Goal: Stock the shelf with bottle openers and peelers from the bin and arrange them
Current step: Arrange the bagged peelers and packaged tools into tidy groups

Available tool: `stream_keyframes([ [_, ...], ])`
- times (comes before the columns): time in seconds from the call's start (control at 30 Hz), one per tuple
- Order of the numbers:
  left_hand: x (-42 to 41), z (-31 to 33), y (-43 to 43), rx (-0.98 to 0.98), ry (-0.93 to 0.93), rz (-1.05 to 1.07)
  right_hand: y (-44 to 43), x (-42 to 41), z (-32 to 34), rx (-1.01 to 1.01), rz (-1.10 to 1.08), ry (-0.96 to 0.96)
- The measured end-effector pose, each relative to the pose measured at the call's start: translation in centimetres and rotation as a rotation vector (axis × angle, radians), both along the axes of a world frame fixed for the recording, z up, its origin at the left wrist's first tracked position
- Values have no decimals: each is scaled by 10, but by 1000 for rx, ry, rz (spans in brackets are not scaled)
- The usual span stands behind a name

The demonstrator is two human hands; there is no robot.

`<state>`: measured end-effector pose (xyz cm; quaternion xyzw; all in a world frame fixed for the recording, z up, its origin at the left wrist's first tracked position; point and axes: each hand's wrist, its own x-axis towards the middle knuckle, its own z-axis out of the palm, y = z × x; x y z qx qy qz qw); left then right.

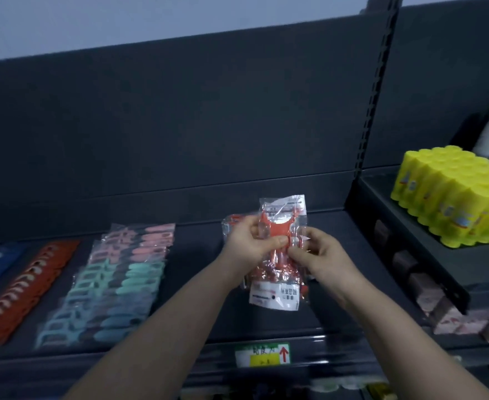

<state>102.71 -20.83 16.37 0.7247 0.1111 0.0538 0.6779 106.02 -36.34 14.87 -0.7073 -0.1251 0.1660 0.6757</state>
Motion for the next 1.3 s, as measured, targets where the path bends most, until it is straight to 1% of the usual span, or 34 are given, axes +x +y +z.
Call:
stream_keyframes([
  [0.07,-3,3,10,81,-79,85,4,3,0,-37,37,3],
  [0.13,-4,5,20,173,-111,122,5,4,1,-46,48,12],
  [0.23,-1,5,35,227,-92,67,3,6,4,-19,52,74],
  [0.27,0,5,39,243,-73,51,2,6,4,-29,18,73],
  [0.3,0,5,42,258,-58,45,0,10,2,-80,-61,17],
  [0.4,-4,5,46,274,-2,96,-13,23,0,-442,-343,-289],
  [0.43,-7,2,46,252,16,131,-18,22,5,-517,-403,-345],
  [0.47,-9,-2,45,203,33,176,-23,22,10,-543,-436,-369],
  [0.57,-17,-12,37,-48,55,324,-37,23,16,-569,-482,-391],
  [0.6,-20,-16,32,-112,68,332,-40,23,17,-573,-486,-388],
  [0.63,-24,-20,25,-137,95,311,-44,22,15,-580,-481,-378],
  [0.67,-28,-27,20,-93,141,276,-47,21,14,-593,-469,-364],
  [0.7,-32,-36,16,47,195,242,-50,19,12,-610,-452,-358],
  [0.77,-39,-54,13,433,258,209,-57,13,9,-637,-415,-361],
  [0.8,-42,-60,13,561,266,211,-61,11,8,-627,-402,-357],
  [0.9,-49,-61,7,677,290,235,-71,6,4,-580,-400,-327],
  [0.97,-51,-60,2,783,295,282,-75,4,2,-573,-423,-331],
  [1.03,-50,-60,-4,861,301,318,-76,1,4,-519,-461,-335],
  [1.1,-49,-60,-8,897,317,328,-77,-1,6,-449,-507,-340],
  [1.2,-48,-58,-10,947,317,354,-79,-3,8,-410,-514,-340],
  [1.3,-48,-56,-11,965,317,374,-79,-5,5,-355,-478,-265],
])
